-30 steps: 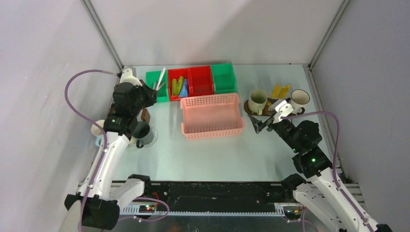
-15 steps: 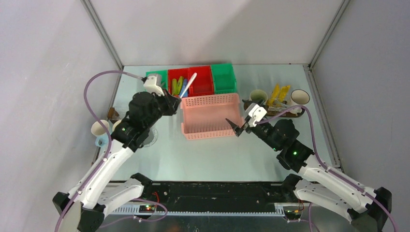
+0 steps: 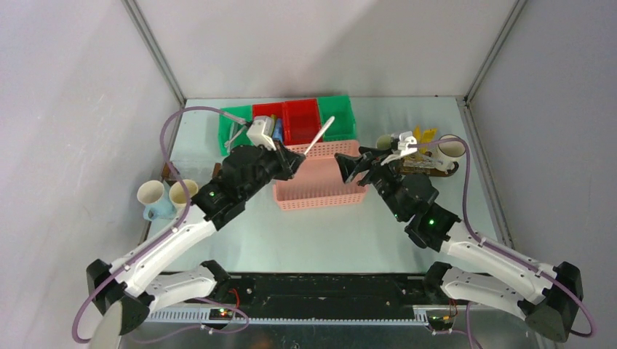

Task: Prepare toiletry sets of a toothbrush and toothpaste on the tray
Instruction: Pick up the toothbrush from the storage box.

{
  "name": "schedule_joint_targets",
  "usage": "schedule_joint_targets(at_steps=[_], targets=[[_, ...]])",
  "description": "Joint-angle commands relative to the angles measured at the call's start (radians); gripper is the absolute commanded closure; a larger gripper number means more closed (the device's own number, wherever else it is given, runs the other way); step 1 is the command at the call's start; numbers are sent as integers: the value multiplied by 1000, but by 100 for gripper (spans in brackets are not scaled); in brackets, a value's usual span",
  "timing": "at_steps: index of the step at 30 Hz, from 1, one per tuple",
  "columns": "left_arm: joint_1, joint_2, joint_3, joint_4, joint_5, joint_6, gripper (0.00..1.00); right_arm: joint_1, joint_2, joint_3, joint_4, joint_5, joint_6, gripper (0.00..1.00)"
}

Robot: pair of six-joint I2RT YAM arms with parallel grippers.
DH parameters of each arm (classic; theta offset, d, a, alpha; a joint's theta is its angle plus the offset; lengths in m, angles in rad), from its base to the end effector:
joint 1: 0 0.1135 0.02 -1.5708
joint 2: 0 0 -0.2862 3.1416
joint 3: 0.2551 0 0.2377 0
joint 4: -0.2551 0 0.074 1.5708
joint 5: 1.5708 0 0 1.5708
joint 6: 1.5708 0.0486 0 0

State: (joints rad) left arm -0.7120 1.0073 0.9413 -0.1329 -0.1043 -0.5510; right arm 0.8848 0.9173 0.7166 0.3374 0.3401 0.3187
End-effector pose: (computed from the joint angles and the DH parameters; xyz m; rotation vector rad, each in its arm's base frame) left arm 0.1702 -0.1402 0.3760 0.0697 1.8417 -0.8122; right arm 0.1405 0.1461 0.3700 -0.1313 1.4789 0.7396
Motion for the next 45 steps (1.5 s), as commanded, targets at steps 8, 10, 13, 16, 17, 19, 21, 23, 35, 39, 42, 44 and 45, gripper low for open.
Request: schedule_joint_targets(at_steps=[8,10,13,16,17,19,21,23,35,39,42,44,45], targets=[[-132,65,34,71,-46,-58,100,21,80,117,-164,181,470,44],[-148,66,33,74,-56,-63,100,21,94,136,-210,190,518,50],[-162,67,33,74,-70,-68,100,25,110,146,-265,196,576,52],[-175,67,29,75,-73,-73,100,26,123,147,-279,193,616,53],[-179,66,27,75,-72,-77,100,25,127,147,-283,193,622,53],[-185,64,20,78,-77,-82,100,26,133,148,-294,190,639,53],[-191,58,15,82,-82,-84,100,26,139,147,-309,186,658,54],[-192,56,14,84,-83,-85,100,26,145,147,-314,180,674,54],[-206,70,9,98,-53,-98,100,24,160,147,-281,170,689,56],[-206,76,10,94,-38,-98,100,14,163,147,-264,151,682,56],[-206,82,14,85,-34,-99,100,10,163,147,-249,143,671,56],[-205,87,20,72,-34,-99,100,6,159,147,-244,135,659,55],[-205,89,22,66,-34,-99,100,4,159,147,-242,134,653,55]])
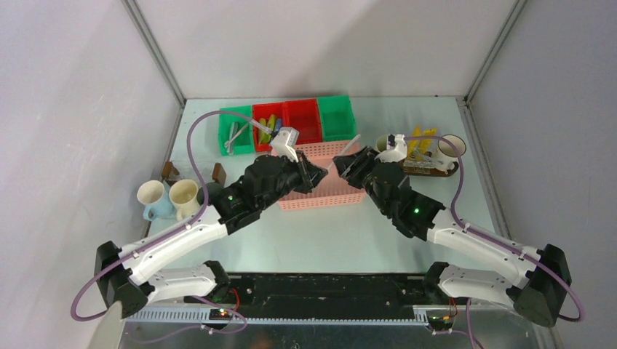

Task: Prepare toiletry sets of a toothbrush and toothpaste on the tray
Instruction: Pick up the toothbrush from the storage box.

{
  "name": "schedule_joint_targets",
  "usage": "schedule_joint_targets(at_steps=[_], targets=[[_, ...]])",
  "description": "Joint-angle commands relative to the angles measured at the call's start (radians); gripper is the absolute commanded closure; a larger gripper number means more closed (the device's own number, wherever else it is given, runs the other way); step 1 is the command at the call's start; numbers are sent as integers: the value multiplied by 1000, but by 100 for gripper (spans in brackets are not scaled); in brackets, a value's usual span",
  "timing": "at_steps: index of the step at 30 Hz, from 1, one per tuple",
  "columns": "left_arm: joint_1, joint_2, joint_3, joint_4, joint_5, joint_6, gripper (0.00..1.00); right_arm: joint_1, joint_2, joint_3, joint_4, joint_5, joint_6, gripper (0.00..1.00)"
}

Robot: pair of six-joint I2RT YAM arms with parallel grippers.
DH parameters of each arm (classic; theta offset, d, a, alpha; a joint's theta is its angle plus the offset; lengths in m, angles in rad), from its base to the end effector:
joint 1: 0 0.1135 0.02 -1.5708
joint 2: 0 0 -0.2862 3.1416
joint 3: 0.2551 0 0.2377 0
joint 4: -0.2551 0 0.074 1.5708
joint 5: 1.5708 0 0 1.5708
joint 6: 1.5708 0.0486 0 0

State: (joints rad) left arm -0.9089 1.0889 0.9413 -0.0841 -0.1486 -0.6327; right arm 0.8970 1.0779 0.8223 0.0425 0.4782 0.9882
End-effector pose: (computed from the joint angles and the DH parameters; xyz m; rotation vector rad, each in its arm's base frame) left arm 0.1547 -0.1869 0.3646 0.1510 1.9012 -0.9483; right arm 0.1652 0.1711 0.3407 0.4412 1.8044 0.9286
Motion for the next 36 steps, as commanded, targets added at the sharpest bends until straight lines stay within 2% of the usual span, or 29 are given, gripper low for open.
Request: schedule_joint_targets(at_steps=[1,8,14,16,18,19,20,21,22,24,27,32,36], targets=[[-10,8,22,18,13,-17,100,-12,-2,41,52,-7,-17,55],[-9,7,17,60,53,-4,100,-40,20,41,24,-58,33,56],[-11,12,16,79,78,0,100,-54,34,41,31,-83,60,62],[-12,15,19,78,84,-1,100,-57,34,41,33,-86,58,67],[-12,20,20,77,92,-2,99,-62,31,41,29,-88,57,82],[-13,21,22,77,95,-4,96,-65,27,41,27,-90,54,87],[-12,23,21,77,100,-6,94,-69,25,41,24,-90,53,98],[-12,23,21,76,103,-9,90,-71,18,41,13,-91,55,100],[-12,24,22,76,108,-10,87,-78,14,41,6,-90,58,100],[-12,22,19,78,111,-10,74,-90,-2,41,-24,-90,67,100],[-12,13,13,79,112,-10,60,-117,-32,41,-92,-107,77,100],[-12,-22,8,78,84,23,30,-181,-95,41,-211,-174,87,100],[-4,-62,9,57,42,78,19,-333,-148,40,-339,-340,133,100]])
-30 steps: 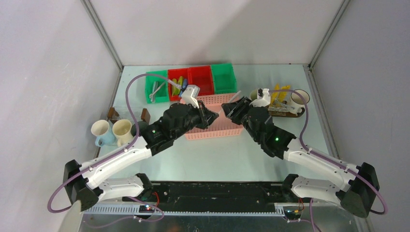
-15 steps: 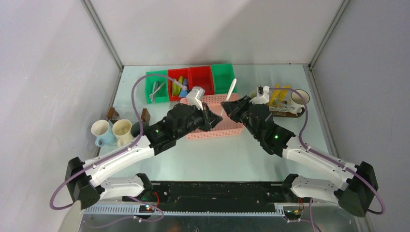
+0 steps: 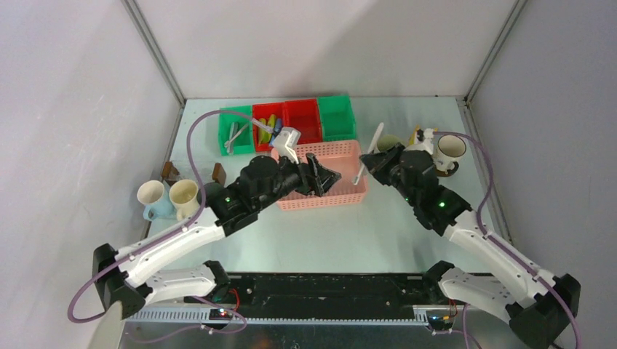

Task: Prepare toiletry sets of a toothbrush and toothpaste on the tray
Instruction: Pick up the toothbrush from the storage box.

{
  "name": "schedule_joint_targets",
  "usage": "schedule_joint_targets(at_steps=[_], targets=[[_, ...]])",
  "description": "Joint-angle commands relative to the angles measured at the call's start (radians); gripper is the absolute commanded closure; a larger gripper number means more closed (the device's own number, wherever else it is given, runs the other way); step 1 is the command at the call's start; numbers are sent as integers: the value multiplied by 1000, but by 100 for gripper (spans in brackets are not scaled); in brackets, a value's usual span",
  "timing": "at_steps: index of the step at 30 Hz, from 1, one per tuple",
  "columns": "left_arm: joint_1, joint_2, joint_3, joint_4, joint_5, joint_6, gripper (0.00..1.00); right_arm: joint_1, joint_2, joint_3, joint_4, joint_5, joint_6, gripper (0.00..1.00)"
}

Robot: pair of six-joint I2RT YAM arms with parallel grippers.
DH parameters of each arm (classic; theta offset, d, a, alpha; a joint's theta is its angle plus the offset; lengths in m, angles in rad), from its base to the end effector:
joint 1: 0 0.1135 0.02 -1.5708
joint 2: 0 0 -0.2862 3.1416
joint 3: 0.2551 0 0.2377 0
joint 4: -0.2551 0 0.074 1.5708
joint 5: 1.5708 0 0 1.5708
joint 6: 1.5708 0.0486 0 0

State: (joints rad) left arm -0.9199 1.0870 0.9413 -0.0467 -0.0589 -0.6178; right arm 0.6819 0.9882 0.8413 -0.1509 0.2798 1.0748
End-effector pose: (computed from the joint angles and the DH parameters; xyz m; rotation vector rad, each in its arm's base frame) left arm 0.1498 -0.1919 0.3694 0.2388 1.8736 -1.0418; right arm 0.1748 0.1246 0.3427 0.5822 1.8809 0.9380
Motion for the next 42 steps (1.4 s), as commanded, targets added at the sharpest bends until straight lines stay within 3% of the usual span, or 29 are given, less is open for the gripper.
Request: schedule_joint_targets(at_steps=[1,4,11,17,28,42], targets=[[15,-75,8,5,-57,71,17,-148,-65,22,-164,-227,52,100],[66,-112,-2,-20,-57,101,15,-281,-84,24,-270,-429,56,100],[245,-216,-38,-107,-53,221,11,-466,-68,40,-466,-642,-20,100],[319,-311,-39,-188,-215,433,7,-645,38,130,-627,-790,-152,100],[327,-378,-174,-75,-398,665,6,-818,214,274,-771,-805,-307,100],[325,-424,-258,-5,-487,743,6,-901,393,406,-856,-822,-425,100]])
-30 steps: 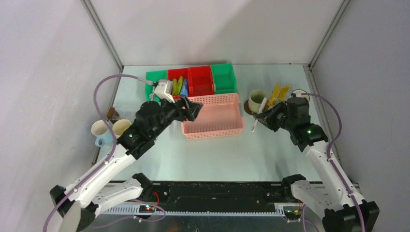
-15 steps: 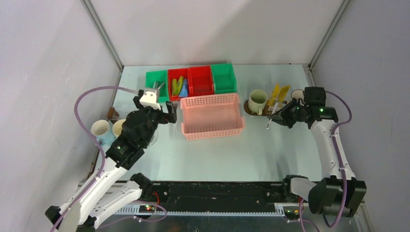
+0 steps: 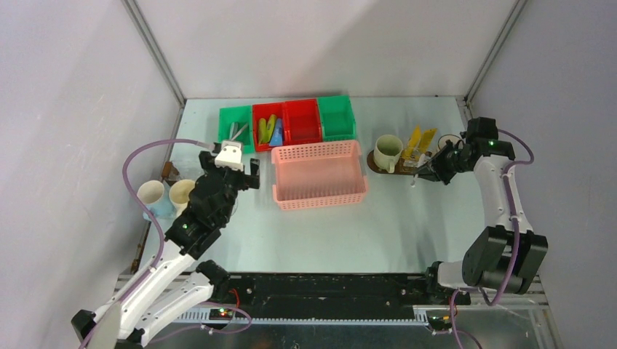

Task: Prepare toiletry sets of a toothbrush and toothpaste on the tray
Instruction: Pick up the toothbrush from the storage box, then place the toothbrush in the toothpaste holder.

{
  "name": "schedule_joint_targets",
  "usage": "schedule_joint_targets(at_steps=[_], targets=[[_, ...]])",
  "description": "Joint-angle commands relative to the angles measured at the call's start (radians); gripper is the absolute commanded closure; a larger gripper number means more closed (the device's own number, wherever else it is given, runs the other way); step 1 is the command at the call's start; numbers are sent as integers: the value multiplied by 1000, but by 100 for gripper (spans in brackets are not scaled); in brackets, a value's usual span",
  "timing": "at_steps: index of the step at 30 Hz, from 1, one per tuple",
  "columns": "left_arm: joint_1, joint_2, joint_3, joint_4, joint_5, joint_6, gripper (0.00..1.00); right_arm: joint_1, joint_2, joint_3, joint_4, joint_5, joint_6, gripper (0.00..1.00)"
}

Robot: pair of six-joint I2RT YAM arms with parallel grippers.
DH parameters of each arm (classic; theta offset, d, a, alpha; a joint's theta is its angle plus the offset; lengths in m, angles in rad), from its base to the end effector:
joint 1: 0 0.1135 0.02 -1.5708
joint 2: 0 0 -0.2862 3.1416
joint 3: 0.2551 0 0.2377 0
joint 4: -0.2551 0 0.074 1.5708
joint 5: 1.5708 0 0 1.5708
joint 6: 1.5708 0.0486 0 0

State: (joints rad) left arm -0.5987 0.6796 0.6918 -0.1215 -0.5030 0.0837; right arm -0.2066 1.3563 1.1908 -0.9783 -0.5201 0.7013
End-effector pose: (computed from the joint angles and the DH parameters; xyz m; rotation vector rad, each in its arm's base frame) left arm 0.1309 -0.0610 0.3434 0.1910 1.6556 0.0328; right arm 0.2437 -0.0264 0.3087 1.0569 2.5255 0.8502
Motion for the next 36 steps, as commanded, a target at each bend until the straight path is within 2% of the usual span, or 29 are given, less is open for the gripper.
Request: schedule_joint_targets(at_steps=[1,20,36], targets=[[2,-19,-10,72,-43,44,6,-14,40,60,-26,-24,-54,100],[-96,-28,-46,116,-79,86,5,-10,161,113,14,-37,-62,100],[-98,-26,-54,115,-80,93,5,18,253,142,57,-23,-56,100]])
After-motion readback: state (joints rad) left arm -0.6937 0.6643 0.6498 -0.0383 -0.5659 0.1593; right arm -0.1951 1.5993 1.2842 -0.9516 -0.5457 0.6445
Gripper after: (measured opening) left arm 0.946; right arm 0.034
